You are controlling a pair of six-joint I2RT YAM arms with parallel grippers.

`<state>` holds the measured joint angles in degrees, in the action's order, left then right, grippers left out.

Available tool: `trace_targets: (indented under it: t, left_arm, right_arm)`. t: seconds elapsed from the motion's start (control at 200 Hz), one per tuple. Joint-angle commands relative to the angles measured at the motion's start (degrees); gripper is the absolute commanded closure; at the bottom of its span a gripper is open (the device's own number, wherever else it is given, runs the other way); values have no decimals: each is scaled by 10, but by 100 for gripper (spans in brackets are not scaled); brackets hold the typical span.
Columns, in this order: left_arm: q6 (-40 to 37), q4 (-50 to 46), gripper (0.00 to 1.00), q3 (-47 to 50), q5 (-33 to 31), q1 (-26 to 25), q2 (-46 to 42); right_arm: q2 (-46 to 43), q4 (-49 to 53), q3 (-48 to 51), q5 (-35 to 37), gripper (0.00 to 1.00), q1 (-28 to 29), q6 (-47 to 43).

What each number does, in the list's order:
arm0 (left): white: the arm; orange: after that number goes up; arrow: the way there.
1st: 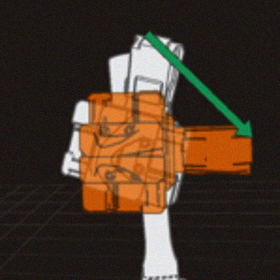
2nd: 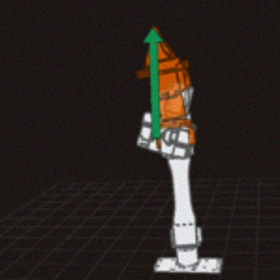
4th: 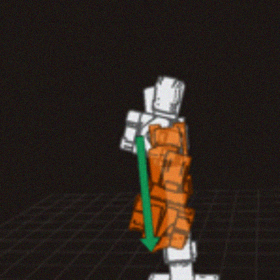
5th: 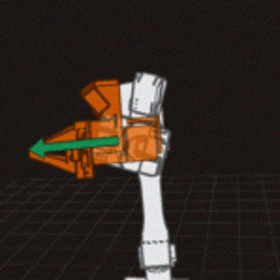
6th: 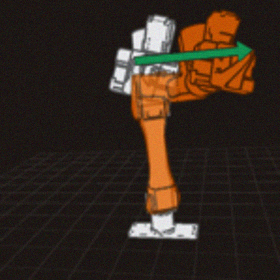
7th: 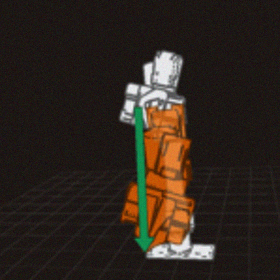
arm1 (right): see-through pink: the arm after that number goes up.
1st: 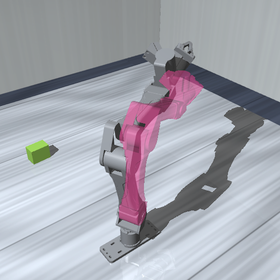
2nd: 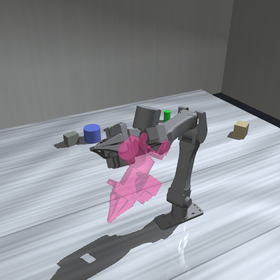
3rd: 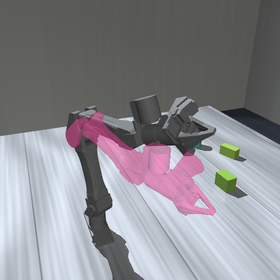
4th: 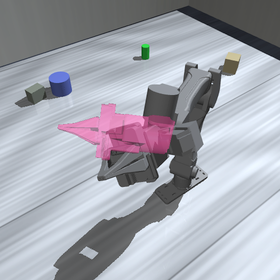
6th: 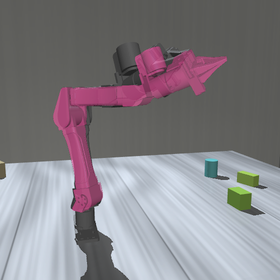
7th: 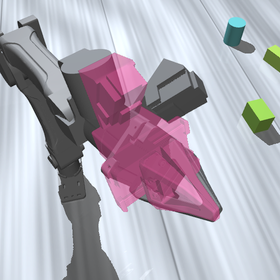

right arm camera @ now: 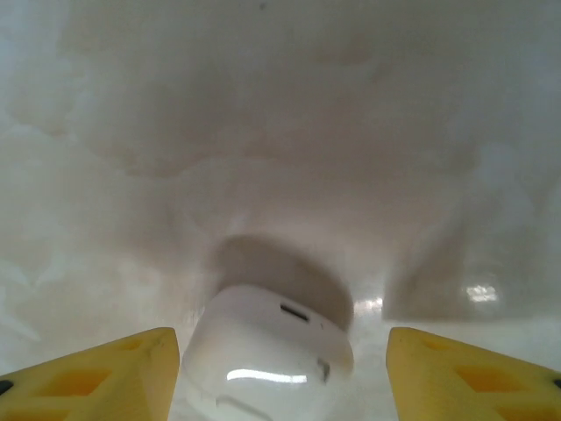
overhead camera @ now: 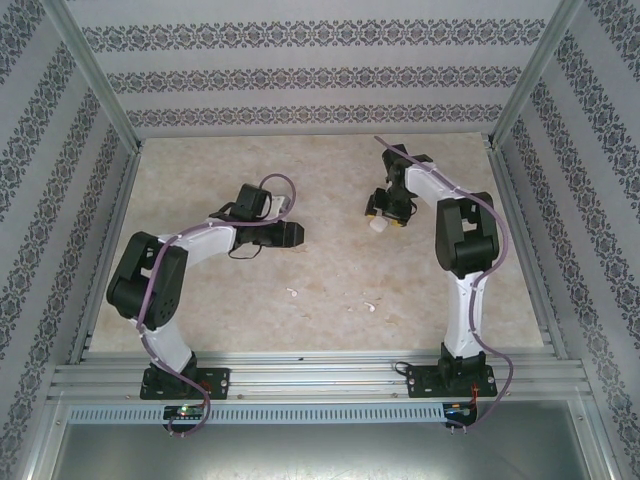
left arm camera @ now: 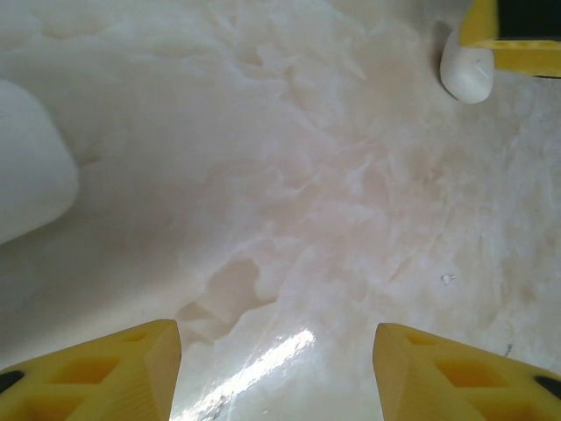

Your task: Insert wireless bluetooth earbuds into charging case

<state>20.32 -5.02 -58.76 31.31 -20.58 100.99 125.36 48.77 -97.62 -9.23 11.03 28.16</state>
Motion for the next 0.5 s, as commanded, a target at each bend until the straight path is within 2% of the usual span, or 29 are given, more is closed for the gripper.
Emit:
trace_targets:
  t: [0.0,0.26,0.495]
  left_arm:
    - [23,52,41,-1,24,-8,16]
    - [25,60,41,-16,36,-11,36]
    - [28,65,41,16,37,-11,20]
  right_arm:
    - [13,24,-34,3,36,8,-24]
    - [30,38,-42,-10,41,34,-50]
    - [2,7,28,-60,41,68,-34]
